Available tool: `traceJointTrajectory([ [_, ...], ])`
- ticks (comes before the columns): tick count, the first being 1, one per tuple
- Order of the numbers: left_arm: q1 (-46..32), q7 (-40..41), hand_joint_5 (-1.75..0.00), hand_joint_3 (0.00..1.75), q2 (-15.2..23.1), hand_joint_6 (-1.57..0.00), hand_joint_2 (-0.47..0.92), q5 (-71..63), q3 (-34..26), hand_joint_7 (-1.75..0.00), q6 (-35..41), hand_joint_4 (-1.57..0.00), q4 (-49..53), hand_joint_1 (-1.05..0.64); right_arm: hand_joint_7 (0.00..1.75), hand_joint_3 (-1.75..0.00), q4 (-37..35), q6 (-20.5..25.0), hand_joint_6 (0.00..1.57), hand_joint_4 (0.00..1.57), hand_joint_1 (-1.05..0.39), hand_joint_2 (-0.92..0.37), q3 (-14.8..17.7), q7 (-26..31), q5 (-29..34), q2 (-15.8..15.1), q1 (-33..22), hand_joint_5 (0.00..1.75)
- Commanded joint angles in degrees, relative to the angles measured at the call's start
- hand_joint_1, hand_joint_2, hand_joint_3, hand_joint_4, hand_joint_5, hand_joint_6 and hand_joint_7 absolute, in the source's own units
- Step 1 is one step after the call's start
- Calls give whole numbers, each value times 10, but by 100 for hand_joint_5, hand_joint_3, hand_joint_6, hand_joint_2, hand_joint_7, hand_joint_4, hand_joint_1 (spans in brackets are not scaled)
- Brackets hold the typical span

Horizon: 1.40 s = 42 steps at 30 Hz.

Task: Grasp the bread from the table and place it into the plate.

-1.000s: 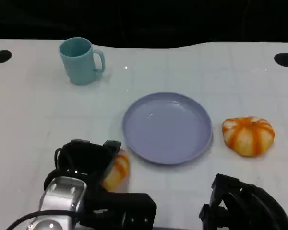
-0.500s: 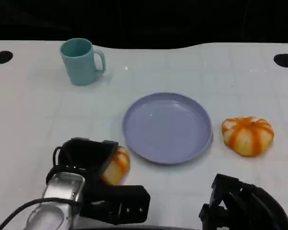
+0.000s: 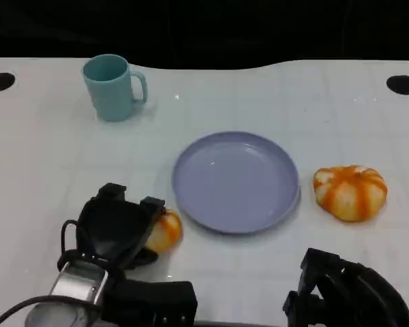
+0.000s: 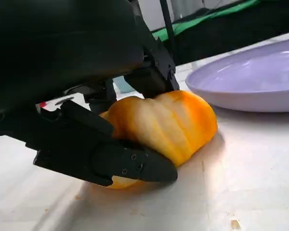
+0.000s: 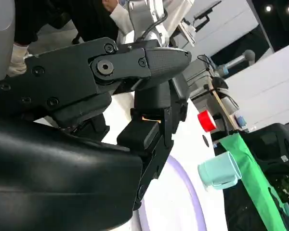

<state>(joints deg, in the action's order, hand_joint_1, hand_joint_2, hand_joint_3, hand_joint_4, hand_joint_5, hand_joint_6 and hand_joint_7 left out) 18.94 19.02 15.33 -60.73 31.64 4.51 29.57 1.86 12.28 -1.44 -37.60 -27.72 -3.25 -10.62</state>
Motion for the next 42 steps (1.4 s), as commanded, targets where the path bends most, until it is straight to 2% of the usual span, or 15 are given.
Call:
traceJointTrajectory([
  [1,-11,41,-175,29,17,-63,92,6,5,-144,-7,-82,28,-29,132,-24,1,-4,79,88,-71,-92,7,-4,-4,-9,1,159],
  [2,-10,52,-175,28,16,-63,92,12,2,-146,-13,-82,30,-29,132,-24,0,-3,79,88,-71,-92,7,-5,-6,-9,1,159],
  [3,-10,59,-175,27,16,-57,92,16,-1,-161,-15,-82,29,-27,131,-23,-1,-3,79,87,-70,-92,7,-6,-6,-9,2,158],
  [5,-11,62,-175,31,18,-52,92,26,-6,-170,-18,-82,20,-27,131,-23,-3,-5,78,87,-70,-92,8,-9,-6,-9,2,158],
  [8,-15,82,-175,33,24,-55,92,44,-17,-170,-34,-81,3,-24,130,-23,-4,-1,78,87,-70,-92,9,-11,-9,-9,3,157],
  [14,-28,69,-175,29,32,-53,90,57,-46,-175,-15,-78,-73,-23,130,-22,-6,-6,79,88,-70,-92,8,-11,-5,-7,4,158],
  [16,-29,79,-175,29,34,-59,88,58,-56,-168,-15,-80,-96,-21,130,-23,-6,-7,79,88,-70,-92,7,-12,-4,-8,4,157],
  [18,-29,77,-175,43,34,-62,83,59,-65,-166,-14,-81,-117,-21,130,-23,-4,-4,79,88,-70,-92,7,-9,-4,-7,3,157],
  [19,-29,77,-175,61,35,-63,74,59,-68,-166,-14,-82,-126,-21,130,-23,-2,-2,79,88,-70,-92,7,-8,-4,-7,2,157],
  [20,-29,76,-175,71,35,-64,69,59,-70,-167,-14,-82,-131,-21,130,-22,-1,-1,79,88,-70,-92,7,-6,-5,-7,2,157],
  [22,-25,70,-175,79,32,-66,63,62,-77,-164,-13,-83,-147,-21,130,-23,3,0,80,88,-70,-92,6,-4,-4,-7,0,158],
  [30,12,43,-175,81,13,-66,49,75,-74,-174,-27,-86,-164,-13,132,-23,7,0,80,88,-71,-92,2,2,0,-7,-2,159],
  [34,42,21,-175,91,2,-66,41,87,-68,-174,-43,-87,-147,-11,133,-22,7,3,79,87,-71,-92,2,1,-4,-5,-3,160],
  [39,83,-8,-175,105,-14,-69,41,103,-56,-174,-64,-91,-110,-14,134,-22,7,3,79,87,-72,-92,-1,2,-2,-5,-6,160],
  [42,96,-20,-175,98,-22,-68,41,102,-50,-175,-63,-91,-96,-13,135,-21,6,3,79,88,-73,-92,0,3,-3,-5,-7,160],
])
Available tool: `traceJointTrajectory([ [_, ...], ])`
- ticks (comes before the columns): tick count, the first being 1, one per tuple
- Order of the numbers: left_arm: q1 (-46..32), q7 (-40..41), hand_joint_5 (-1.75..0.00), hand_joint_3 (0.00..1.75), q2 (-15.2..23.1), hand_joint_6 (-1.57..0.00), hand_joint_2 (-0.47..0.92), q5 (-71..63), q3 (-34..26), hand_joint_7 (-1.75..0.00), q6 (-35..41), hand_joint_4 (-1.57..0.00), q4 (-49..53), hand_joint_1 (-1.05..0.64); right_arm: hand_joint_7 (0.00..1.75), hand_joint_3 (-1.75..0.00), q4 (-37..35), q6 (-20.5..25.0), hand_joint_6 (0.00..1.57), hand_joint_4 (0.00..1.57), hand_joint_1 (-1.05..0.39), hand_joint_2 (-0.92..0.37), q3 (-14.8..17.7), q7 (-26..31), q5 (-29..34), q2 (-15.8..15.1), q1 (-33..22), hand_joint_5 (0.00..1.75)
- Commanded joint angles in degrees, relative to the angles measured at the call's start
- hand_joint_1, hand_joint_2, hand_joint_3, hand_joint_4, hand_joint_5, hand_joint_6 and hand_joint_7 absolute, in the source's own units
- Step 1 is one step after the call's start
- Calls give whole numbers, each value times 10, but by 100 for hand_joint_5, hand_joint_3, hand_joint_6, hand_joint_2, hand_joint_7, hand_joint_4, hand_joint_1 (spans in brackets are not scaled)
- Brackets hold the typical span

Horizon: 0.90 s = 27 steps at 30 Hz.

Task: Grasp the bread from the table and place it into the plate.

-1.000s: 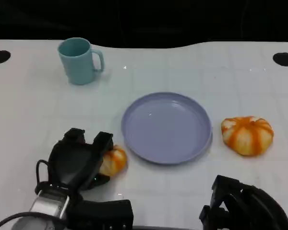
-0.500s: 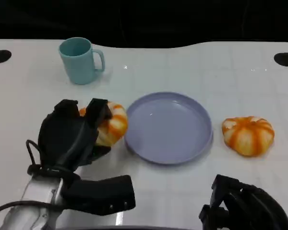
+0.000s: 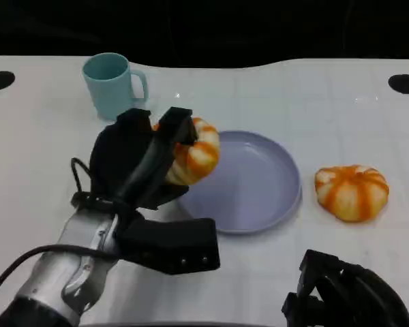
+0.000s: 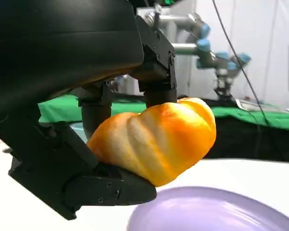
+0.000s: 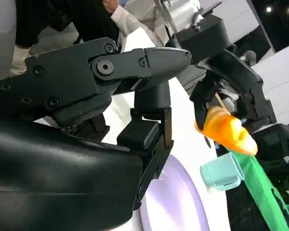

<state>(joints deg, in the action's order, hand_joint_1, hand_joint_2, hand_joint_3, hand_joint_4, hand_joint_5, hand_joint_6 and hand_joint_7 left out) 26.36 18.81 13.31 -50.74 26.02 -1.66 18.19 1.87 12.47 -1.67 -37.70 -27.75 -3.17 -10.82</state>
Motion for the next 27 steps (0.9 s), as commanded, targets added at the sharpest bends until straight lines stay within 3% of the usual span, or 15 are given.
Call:
traceJointTrajectory([
  [1,25,-22,-175,97,-3,-68,42,4,8,-175,-2,-91,22,-13,135,-21,5,2,79,88,-72,-92,4,3,-4,-5,-5,160],
  [12,69,-9,-175,91,-33,-67,51,29,20,-175,-48,-90,124,-17,135,-21,7,-2,78,87,-71,-92,7,-8,-9,-9,-13,160],
  [18,104,-20,-175,74,-53,-79,61,32,33,-141,-57,-89,178,-20,134,-20,13,1,78,88,-71,-92,9,-13,-13,-10,-18,160],
  [23,128,-23,-175,67,-69,-73,64,40,40,-154,-64,-87,219,-20,134,-20,19,3,78,88,-71,-92,7,-8,-9,-12,-22,159],
  [24,132,-33,-174,57,-72,-78,67,44,40,-132,-61,-83,223,-22,134,-20,20,2,78,88,-71,-92,7,-8,-9,-12,-23,159],
  [27,139,-44,-135,20,-80,-98,82,53,40,-58,-61,-83,237,-25,135,-22,20,-1,78,88,-71,-92,6,-7,-7,-11,-23,160],
])
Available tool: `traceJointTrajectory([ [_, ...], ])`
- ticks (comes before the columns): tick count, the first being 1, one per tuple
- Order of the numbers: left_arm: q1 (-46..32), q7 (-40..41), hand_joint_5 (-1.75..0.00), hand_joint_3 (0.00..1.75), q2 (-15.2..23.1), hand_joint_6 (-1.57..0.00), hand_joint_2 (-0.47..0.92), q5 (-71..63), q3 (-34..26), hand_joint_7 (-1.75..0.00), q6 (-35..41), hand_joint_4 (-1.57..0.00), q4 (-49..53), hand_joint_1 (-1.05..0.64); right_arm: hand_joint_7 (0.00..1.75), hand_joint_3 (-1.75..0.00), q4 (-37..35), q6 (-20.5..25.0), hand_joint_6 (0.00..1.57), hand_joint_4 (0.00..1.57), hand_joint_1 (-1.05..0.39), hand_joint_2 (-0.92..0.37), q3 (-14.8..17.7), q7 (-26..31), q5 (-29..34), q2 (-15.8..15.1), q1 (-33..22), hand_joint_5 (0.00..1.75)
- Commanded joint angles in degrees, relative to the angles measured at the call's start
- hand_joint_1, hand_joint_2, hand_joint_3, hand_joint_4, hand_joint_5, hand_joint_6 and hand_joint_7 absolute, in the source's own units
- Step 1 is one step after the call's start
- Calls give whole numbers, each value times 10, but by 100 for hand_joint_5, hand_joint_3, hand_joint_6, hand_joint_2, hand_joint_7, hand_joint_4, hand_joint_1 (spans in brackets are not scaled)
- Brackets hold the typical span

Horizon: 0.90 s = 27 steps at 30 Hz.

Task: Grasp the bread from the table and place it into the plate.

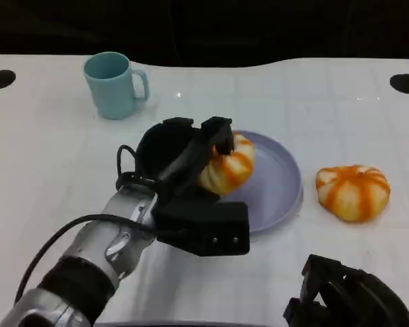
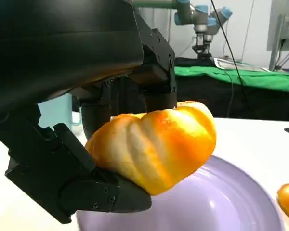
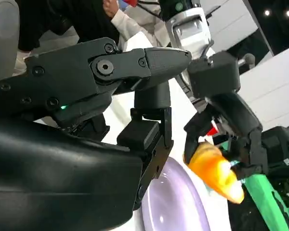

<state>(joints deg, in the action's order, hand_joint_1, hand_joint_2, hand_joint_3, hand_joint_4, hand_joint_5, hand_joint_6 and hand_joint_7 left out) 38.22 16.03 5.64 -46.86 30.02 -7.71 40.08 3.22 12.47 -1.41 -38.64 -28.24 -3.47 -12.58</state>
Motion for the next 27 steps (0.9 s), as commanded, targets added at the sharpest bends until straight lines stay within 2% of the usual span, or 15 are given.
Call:
traceJointTrajectory([
  [1,22,-15,-129,15,-3,-102,85,12,4,-46,-3,-83,22,-25,135,-22,7,0,78,88,-71,-92,3,3,-2,-8,-6,160],
  [2,25,-17,-126,12,-3,-99,88,11,7,-34,-5,-80,25,-26,135,-22,8,2,78,88,-71,-92,3,4,-4,-8,-6,160],
  [3,28,-29,-128,9,-2,-91,90,10,11,-19,-2,-70,26,-28,136,-21,9,4,78,88,-71,-92,3,5,-4,-7,-6,160],
  [5,33,-61,-110,12,-1,-76,92,11,17,-6,4,-59,24,-32,135,-20,10,6,78,88,-71,-92,3,6,-6,-6,-6,160],
  [8,35,-114,-49,9,4,-45,92,18,21,-1,14,-42,11,-48,135,-21,10,4,78,88,-70,-92,2,5,-6,-5,-7,160],
  [9,35,-127,-38,9,5,-38,92,19,22,0,18,-37,7,-53,135,-21,10,3,78,88,-70,-92,2,4,-6,-4,-7,160],
  [12,27,-157,-22,12,11,-22,92,16,24,0,31,-23,-15,-70,135,-21,10,0,78,88,-70,-92,2,3,-6,-4,-7,160],
  [15,22,-181,-16,16,20,-13,92,12,29,0,41,-16,-36,-82,135,-21,10,-1,78,88,-70,-92,2,0,-5,-6,-7,160],
  [19,15,-212,-14,24,34,-7,92,6,35,0,58,-14,-69,-90,135,-21,8,0,78,88,-71,-92,3,0,-5,-6,-6,160],
  [24,-3,-230,-14,25,50,-8,92,11,31,-1,67,-16,-115,-91,133,-19,8,1,78,88,-71,-92,4,1,-6,-6,-5,159],
  [27,-29,-231,-16,23,58,-13,92,41,9,-3,54,-20,-149,-87,134,-20,5,0,78,88,-71,-92,4,1,-5,-5,-4,160],
])
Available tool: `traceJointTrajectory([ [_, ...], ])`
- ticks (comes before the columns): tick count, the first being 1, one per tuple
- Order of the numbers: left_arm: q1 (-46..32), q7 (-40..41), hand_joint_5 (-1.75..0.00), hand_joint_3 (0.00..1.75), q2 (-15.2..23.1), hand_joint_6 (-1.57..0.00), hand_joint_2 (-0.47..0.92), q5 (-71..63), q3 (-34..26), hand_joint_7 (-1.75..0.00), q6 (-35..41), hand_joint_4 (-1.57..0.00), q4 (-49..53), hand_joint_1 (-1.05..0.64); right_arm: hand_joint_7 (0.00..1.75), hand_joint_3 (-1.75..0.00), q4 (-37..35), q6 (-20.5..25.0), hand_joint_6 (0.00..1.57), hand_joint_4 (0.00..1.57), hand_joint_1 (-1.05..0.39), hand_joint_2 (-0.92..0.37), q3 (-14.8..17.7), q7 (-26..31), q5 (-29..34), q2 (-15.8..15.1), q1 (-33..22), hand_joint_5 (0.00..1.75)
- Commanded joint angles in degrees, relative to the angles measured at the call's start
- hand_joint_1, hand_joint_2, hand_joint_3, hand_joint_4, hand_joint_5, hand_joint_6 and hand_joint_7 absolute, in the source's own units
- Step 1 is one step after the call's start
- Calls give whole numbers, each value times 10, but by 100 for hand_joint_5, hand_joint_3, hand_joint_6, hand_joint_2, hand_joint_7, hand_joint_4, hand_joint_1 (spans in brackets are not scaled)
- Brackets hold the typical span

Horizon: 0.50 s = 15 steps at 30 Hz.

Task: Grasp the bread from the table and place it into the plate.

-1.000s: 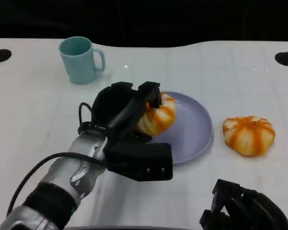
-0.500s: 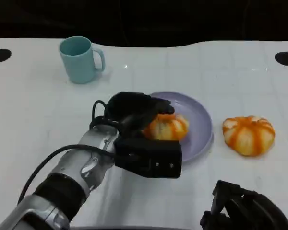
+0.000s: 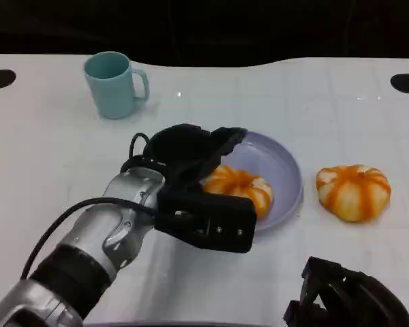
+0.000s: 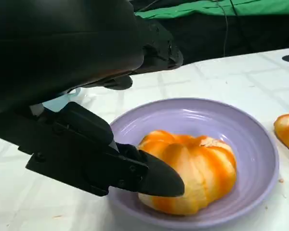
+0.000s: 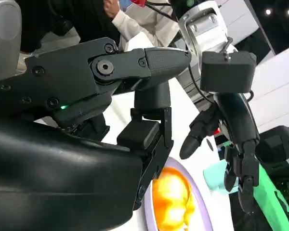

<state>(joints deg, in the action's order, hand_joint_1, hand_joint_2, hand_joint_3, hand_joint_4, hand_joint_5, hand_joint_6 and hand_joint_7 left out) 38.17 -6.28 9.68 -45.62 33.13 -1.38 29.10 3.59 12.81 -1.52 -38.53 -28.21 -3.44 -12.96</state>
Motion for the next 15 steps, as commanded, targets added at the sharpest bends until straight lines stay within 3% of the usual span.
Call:
traceJointTrajectory([
  [1,-38,-6,-17,22,21,-14,92,40,-31,-3,-17,-22,-49,-86,134,-21,1,-4,78,87,-71,-92,5,0,-5,-5,1,160],
  [4,-71,8,-22,20,24,-22,92,77,-57,-6,-44,-33,-77,-76,134,-21,2,1,78,87,-71,-92,5,1,-8,-5,1,160],
  [8,-127,47,-36,16,5,-44,92,157,-111,-14,-101,-56,-99,-55,134,-21,6,0,78,87,-71,-92,3,3,-5,-6,-1,160],
  [10,-150,46,-57,15,-4,-54,92,201,-134,-13,-127,-58,-104,-50,134,-22,5,0,78,86,-71,-92,3,4,-4,-6,-1,160],
  [12,-176,25,-97,16,-18,-63,92,272,-161,-20,-152,-49,-111,-45,133,-22,5,3,78,86,-71,-92,2,6,-4,-6,0,159],
  [13,-188,11,-114,17,-23,-65,92,306,-173,-29,-161,-45,-116,-44,133,-21,7,4,78,86,-72,-92,2,7,-5,-6,0,159],
  [15,-207,-12,-132,18,-29,-53,92,354,-187,-70,-173,-43,-126,-43,133,-21,6,3,79,87,-71,-92,2,6,-5,-6,0,159],
])
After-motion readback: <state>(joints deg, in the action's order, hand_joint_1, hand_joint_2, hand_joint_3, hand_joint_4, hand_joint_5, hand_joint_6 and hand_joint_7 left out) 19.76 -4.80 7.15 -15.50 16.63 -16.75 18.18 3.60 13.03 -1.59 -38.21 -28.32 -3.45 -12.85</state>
